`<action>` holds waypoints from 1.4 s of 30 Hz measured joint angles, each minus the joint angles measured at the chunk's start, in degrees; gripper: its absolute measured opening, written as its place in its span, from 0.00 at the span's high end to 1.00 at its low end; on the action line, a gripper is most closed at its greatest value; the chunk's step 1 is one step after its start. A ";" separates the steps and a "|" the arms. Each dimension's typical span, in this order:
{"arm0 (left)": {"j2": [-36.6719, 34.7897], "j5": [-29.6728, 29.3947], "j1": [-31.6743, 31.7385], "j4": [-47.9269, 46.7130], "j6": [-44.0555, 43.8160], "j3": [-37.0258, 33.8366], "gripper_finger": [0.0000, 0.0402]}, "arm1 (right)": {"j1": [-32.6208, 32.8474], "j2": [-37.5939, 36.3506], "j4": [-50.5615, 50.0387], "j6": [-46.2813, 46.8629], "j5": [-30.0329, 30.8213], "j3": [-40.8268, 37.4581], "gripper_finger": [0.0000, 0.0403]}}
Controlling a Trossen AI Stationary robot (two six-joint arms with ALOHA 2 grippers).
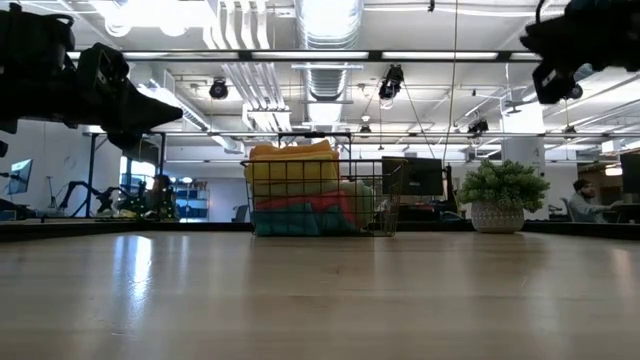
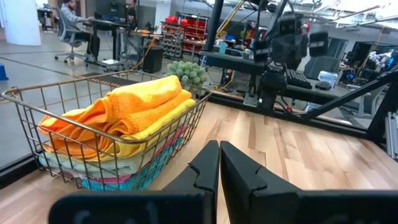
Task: Fold microfiber towels
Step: Return to Home Position
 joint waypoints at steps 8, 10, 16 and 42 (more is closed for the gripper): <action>0.02 0.00 0.04 0.04 0.00 0.00 1.00 | 0.00 -3.72 1.07 1.93 -0.01 -5.78 0.85; 0.00 0.01 0.04 0.04 0.00 0.00 1.00 | -0.02 -3.54 1.91 1.97 0.03 -6.57 0.85; 0.15 0.01 0.04 0.08 0.00 0.00 1.00 | 0.00 -3.89 4.42 1.01 0.03 -9.16 0.85; 0.24 0.02 0.04 0.11 0.00 0.00 1.00 | -0.02 -1.88 9.70 -6.48 14.08 -11.92 0.85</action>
